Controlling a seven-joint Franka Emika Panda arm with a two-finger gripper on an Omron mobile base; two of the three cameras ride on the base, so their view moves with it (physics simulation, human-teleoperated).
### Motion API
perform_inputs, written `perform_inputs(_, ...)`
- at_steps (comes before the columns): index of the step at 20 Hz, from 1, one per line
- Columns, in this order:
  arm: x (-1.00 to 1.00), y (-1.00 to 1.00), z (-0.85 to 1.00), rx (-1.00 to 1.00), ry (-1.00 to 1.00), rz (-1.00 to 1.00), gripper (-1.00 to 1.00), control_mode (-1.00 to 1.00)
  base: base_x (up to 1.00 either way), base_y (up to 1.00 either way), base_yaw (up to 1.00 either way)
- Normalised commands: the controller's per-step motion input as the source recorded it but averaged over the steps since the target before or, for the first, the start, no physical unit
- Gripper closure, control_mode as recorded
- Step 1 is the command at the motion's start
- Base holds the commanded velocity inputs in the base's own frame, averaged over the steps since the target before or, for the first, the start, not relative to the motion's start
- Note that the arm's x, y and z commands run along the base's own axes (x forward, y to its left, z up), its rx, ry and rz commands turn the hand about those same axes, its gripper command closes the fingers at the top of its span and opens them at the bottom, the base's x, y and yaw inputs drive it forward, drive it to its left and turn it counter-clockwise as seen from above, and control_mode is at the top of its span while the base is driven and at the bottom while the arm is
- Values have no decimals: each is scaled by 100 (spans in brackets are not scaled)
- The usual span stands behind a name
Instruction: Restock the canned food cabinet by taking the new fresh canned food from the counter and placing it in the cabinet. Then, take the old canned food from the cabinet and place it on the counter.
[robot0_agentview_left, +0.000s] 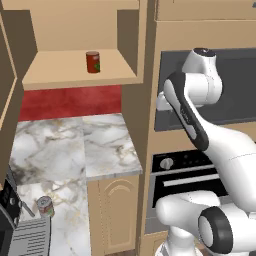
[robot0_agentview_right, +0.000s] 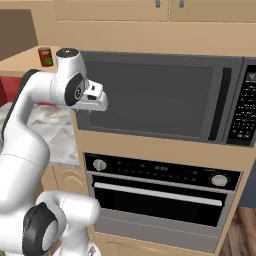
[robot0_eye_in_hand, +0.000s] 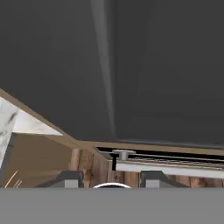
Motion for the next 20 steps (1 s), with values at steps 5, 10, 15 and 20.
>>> perform_inputs(5, -53, 8, 0, 3, -1, 0, -100, -100, 0, 0, 0)
perform_inputs(10, -70, 23, -14, 2, 0, 0, -100, -100, 0, 0, 0)
perform_inputs(15, -29, 35, -19, 0, 0, 3, -100, -100, 0, 0, 0)
perform_inputs(20, -2, 6, -2, 0, 0, 5, -100, -100, 0, 0, 0)
